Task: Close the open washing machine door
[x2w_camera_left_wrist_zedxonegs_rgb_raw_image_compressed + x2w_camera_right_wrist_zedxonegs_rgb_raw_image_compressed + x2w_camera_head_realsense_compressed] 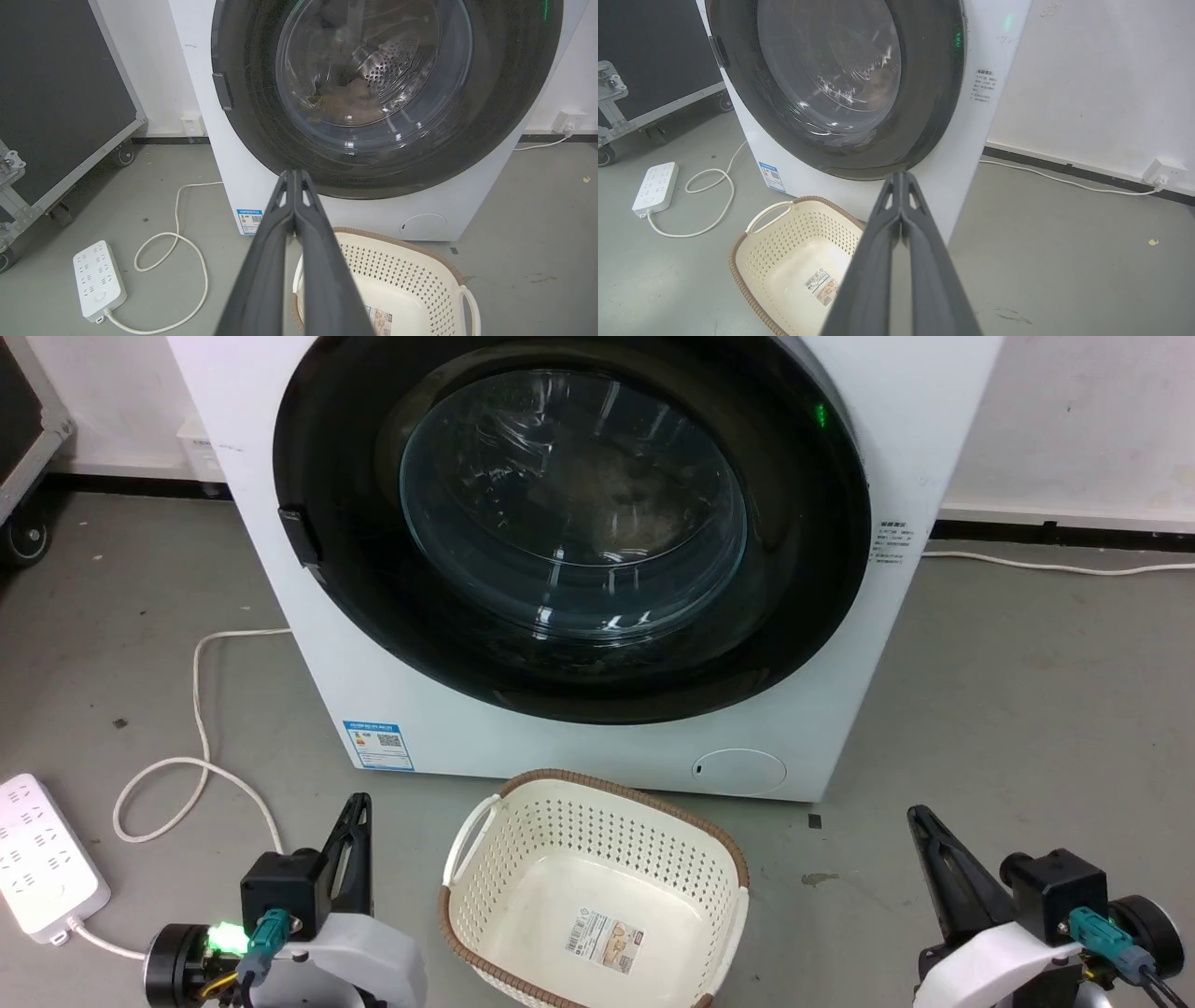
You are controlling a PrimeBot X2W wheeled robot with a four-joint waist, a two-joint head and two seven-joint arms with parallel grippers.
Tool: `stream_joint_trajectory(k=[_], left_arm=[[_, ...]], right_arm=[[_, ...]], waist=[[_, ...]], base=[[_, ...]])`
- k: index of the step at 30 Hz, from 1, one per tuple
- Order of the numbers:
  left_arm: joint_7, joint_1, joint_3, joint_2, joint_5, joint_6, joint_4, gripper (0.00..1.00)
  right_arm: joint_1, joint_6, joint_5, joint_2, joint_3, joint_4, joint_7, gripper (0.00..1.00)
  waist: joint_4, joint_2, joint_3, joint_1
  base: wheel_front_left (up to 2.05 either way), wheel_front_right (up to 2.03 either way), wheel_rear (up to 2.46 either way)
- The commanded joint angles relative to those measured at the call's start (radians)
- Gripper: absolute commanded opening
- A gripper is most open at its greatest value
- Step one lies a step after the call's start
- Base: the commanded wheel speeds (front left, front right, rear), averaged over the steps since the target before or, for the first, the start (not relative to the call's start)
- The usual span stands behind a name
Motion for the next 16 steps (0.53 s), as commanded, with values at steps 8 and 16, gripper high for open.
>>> stream_joint_trajectory(k=[8,16], left_arm=[[0.005,0.009,0.005,-0.002,0.007,0.005,-0.008,0.0],[0.005,0.009,0.005,-0.002,0.007,0.005,-0.008,0.0]], right_arm=[[-0.014,-0.001,-0.008,0.005,0.001,-0.008,0.004,0.0],[-0.014,-0.001,-0.008,0.005,0.001,-0.008,0.004,0.0]], waist=[[0.0,-0.0001,0.0,0.0001],[0.0,-0.0001,0.0,0.0001]], base=[[0.0,0.0,0.0],[0.0,0.0,0.0]])
